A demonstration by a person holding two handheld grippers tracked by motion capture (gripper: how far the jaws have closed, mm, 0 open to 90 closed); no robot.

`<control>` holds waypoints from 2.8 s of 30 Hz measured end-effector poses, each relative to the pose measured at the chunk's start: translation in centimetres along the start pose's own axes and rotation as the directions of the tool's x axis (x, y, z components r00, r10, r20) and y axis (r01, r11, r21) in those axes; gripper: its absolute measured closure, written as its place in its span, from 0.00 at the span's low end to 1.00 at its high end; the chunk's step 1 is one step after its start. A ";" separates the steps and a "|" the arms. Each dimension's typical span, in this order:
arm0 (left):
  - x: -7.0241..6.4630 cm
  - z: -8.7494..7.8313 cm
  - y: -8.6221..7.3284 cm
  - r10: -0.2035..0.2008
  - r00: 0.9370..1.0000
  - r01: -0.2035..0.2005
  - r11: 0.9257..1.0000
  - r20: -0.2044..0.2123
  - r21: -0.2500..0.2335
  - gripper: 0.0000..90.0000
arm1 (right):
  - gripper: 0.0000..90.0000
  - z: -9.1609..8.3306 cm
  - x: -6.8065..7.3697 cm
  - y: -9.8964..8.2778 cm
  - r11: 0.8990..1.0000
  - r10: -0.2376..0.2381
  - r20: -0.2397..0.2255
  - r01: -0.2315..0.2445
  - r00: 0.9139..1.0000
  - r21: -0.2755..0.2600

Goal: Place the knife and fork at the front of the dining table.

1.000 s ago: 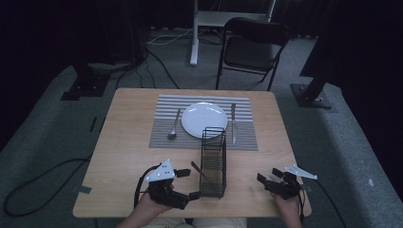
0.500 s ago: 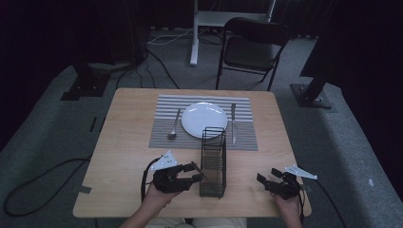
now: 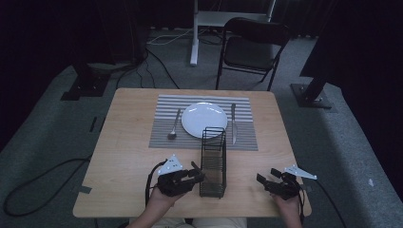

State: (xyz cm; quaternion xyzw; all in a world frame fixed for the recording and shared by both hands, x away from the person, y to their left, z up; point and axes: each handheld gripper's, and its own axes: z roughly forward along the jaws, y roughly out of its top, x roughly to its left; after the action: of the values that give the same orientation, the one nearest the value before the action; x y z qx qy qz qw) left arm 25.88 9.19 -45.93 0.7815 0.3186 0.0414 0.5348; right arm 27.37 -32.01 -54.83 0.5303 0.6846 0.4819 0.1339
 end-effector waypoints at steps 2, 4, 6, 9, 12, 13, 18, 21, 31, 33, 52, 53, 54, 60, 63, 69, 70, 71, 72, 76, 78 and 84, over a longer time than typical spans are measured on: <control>0.0 -0.1 0.0 -0.001 1.000 0.001 1.000 -0.004 -0.011 0.81 | 0.17 0.0 0.0 0.0 1.000 0.002 0.000 -0.002 1.000 -0.001; 0.0 -0.2 0.0 -0.008 1.000 0.008 1.000 -0.003 -0.020 0.86 | 0.17 0.0 0.0 0.0 1.000 0.001 -0.001 -0.001 1.000 0.001; 0.0 -0.3 0.1 -0.011 1.000 0.011 1.000 -0.001 -0.025 0.90 | 0.17 0.0 0.0 0.0 1.000 0.000 0.000 0.000 1.000 0.000; 0.0 -0.3 0.1 -0.015 1.000 0.015 1.000 0.005 -0.027 0.91 | 0.17 0.0 0.0 0.0 1.000 0.000 -0.002 0.000 1.000 0.002; 0.0 -0.3 0.2 -0.018 1.000 0.018 0.999 0.006 -0.029 0.93 | 0.17 0.1 0.0 0.0 1.000 -0.003 -0.002 0.003 1.000 0.002; -0.2 -0.5 0.3 -0.016 1.000 0.016 0.999 0.008 -0.051 0.96 | 0.17 0.1 0.0 0.0 1.000 -0.002 -0.003 0.002 1.000 0.002; -0.4 -0.5 0.3 -0.006 1.000 0.006 0.999 0.011 -0.053 0.96 | 0.18 0.1 0.0 0.0 1.000 -0.002 -0.003 0.002 1.000 0.003; -0.7 -0.4 0.5 0.009 1.000 -0.008 0.998 0.030 -0.057 0.96 | 0.18 0.1 0.0 0.0 1.000 0.001 -0.005 -0.001 1.000 0.002; -0.8 -0.7 1.7 0.029 0.998 -0.022 0.993 0.052 -0.116 0.96 | 0.18 0.1 0.0 0.0 1.000 -0.001 -0.004 0.001 1.000 0.006; -0.8 -0.8 1.9 0.027 0.998 -0.021 0.992 0.049 -0.127 0.96 | 0.18 0.1 0.0 0.0 1.000 -0.001 -0.005 0.002 1.000 0.006; 0.5 -6.7 6.6 0.049 0.998 -0.034 0.944 0.039 -0.329 0.96 | 0.17 0.0 -0.1 0.0 1.000 0.010 -0.006 -0.010 1.000 -0.002; 0.7 -7.3 6.8 0.055 0.998 -0.039 0.941 0.039 -0.338 0.96 | 0.17 0.0 -0.1 0.0 1.000 0.011 -0.005 -0.011 1.000 -0.002; 0.8 -7.9 6.9 0.054 0.998 -0.040 0.935 0.030 -0.353 0.96 | 0.17 0.0 -0.1 0.0 1.000 0.010 -0.005 -0.010 1.000 -0.001; 2.1 -10.6 7.2 0.060 0.998 -0.059 0.930 -0.009 -0.364 0.96 | 0.17 0.1 0.0 0.0 1.000 0.010 -0.005 -0.010 1.000 0.004; 3.0 -11.6 6.8 0.042 0.999 -0.046 0.932 -0.018 -0.360 0.96 | 0.17 0.1 0.0 0.0 1.000 0.009 -0.004 -0.009 1.000 0.007; 4.9 -12.7 6.0 0.024 0.997 -0.046 0.945 -0.072 -0.323 0.96 | 0.17 0.1 0.0 0.0 1.000 0.007 0.000 -0.007 1.000 0.012; 5.5 -12.9 5.8 0.016 0.996 -0.043 0.948 -0.090 -0.316 0.96 | 0.17 0.1 0.0 0.0 1.000 0.008 0.000 -0.008 1.000 0.013; 5.8 -12.9 5.7 0.016 0.995 -0.045 0.951 -0.099 -0.307 0.96 | 0.17 0.1 0.0 0.0 1.000 0.006 0.001 -0.006 1.000 0.012; 6.3 -13.0 5.5 0.011 0.993 -0.045 0.953 -0.114 -0.300 0.96 | 0.17 0.1 0.0 0.0 1.000 0.005 0.001 -0.005 1.000 0.013; 8.6 -13.0 4.8 -0.025 0.983 -0.025 0.964 -0.182 -0.266 0.96 | 0.17 0.2 0.0 0.0 1.000 0.005 0.001 -0.005 1.000 0.015; 10.2 -12.9 4.3 -0.058 0.977 0.001 0.963 -0.207 -0.268 0.96 | 0.17 0.2 0.0 0.0 1.000 0.004 0.002 -0.004 1.000 0.016; 13.6 -11.6 3.4 -0.066 0.954 0.003 0.978 -0.292 -0.209 0.96 | 0.17 0.2 0.0 0.0 1.000 0.002 0.003 -0.002 1.000 0.021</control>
State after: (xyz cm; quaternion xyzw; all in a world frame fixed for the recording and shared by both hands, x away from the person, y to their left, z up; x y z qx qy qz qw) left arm 33.55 25.16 -41.81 0.7011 0.4031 0.1818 0.5594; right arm 27.52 -31.85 -54.90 0.5332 0.6887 0.4741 0.1289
